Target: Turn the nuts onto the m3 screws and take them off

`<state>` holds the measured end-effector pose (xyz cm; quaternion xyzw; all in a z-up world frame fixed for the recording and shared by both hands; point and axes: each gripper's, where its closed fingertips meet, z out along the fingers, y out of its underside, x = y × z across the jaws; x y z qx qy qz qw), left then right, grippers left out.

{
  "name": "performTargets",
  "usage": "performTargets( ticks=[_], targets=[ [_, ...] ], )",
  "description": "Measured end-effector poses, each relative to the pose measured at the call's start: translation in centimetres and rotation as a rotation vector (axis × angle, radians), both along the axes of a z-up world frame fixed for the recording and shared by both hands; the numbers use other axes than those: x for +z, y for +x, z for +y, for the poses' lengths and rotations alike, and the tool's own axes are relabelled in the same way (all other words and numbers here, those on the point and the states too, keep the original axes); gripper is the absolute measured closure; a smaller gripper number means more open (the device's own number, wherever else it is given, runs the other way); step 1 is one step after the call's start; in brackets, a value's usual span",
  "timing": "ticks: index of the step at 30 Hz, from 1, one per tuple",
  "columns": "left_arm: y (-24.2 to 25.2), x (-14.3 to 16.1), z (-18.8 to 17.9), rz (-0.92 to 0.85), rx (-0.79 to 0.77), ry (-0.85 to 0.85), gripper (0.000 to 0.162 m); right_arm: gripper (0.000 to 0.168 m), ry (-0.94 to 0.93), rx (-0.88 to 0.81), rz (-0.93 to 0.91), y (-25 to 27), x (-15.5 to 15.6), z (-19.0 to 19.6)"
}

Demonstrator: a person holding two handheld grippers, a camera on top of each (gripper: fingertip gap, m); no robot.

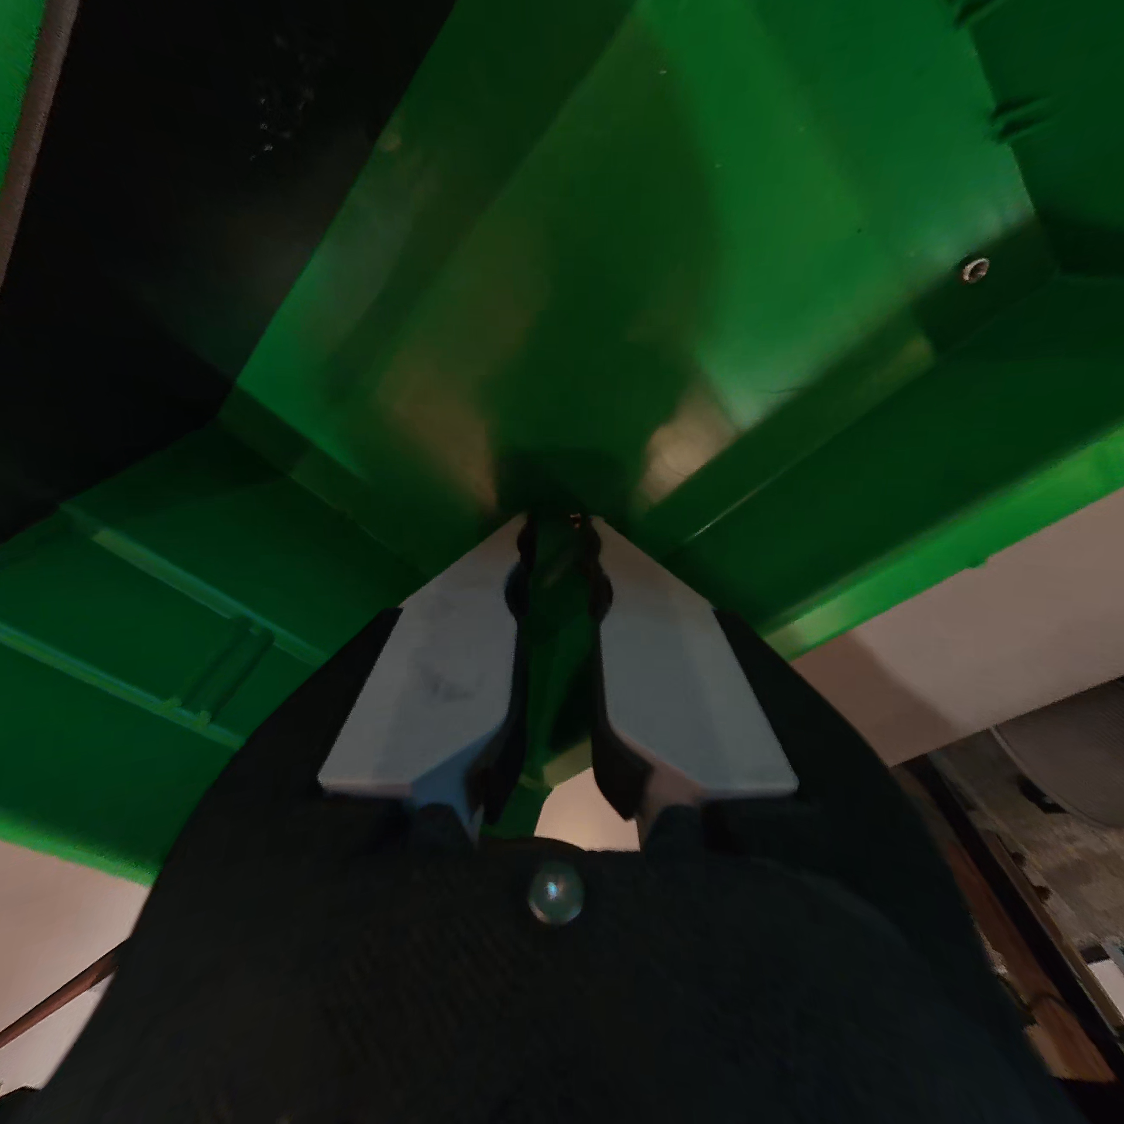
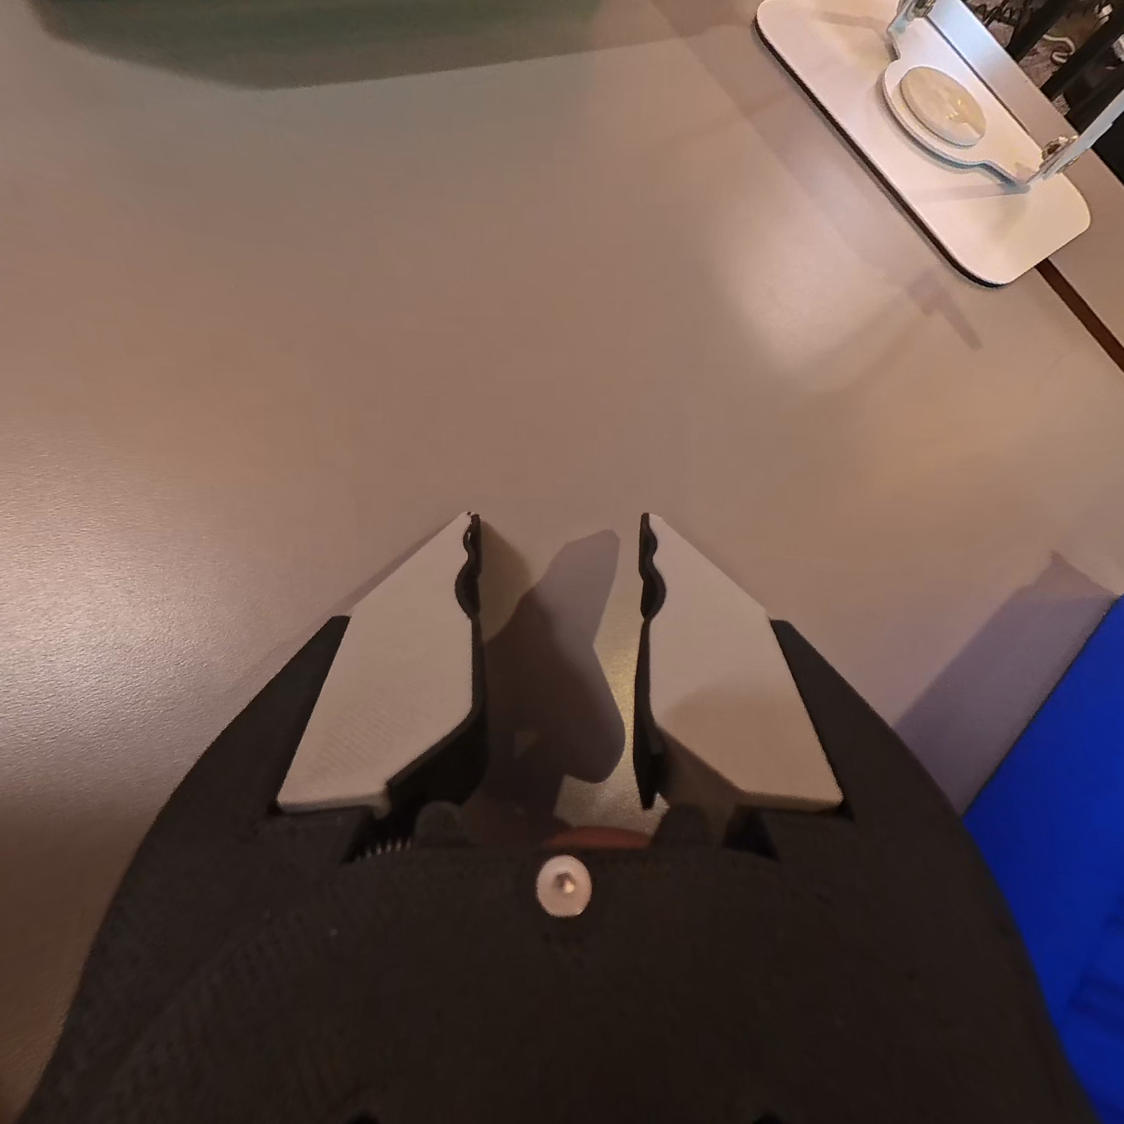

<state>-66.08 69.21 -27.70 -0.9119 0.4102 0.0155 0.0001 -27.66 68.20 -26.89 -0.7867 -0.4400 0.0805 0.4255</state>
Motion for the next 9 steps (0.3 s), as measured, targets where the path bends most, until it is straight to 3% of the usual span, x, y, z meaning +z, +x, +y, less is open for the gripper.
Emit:
performTargets(
  ticks=[9],
  targets=[
    [0.34, -0.05, 0.17, 0.013, -0.033, 0.043, 0.159, 0.12, 0.009, 0.004, -0.007, 0.01, 0.03, -0.06]
  ],
)
